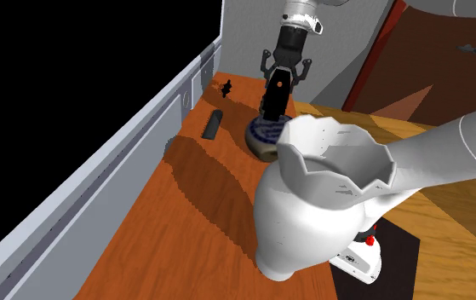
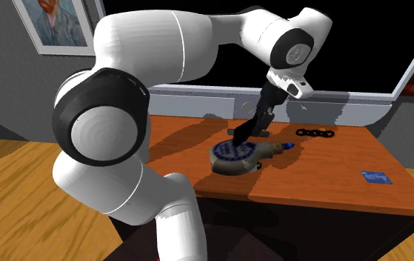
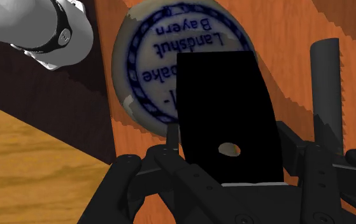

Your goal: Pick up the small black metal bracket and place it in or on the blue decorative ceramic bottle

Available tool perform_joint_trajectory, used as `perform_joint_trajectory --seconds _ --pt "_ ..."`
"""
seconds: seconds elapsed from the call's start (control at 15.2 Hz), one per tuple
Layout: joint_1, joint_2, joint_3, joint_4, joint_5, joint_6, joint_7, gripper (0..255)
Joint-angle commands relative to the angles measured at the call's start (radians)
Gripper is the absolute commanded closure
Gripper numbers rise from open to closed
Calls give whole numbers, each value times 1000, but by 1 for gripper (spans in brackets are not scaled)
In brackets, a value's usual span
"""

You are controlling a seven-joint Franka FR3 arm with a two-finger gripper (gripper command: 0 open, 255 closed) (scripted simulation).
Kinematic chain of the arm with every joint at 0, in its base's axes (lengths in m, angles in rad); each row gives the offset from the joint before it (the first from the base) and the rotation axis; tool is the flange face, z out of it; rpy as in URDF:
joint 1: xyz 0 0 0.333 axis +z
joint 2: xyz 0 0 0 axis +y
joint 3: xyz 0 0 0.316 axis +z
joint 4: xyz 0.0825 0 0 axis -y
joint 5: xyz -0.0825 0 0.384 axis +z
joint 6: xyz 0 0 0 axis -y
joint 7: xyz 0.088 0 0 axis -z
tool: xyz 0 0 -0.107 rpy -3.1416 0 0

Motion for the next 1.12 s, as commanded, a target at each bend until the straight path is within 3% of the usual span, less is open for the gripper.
perform_joint_trajectory --seconds 0.0,0.73,1.06 --pt "-9 6 -14 -16 -14 16 -28 255" --pt "-3 1 8 -165 2 157 -56 255" --pt "-3 2 9 -168 2 161 -57 255"
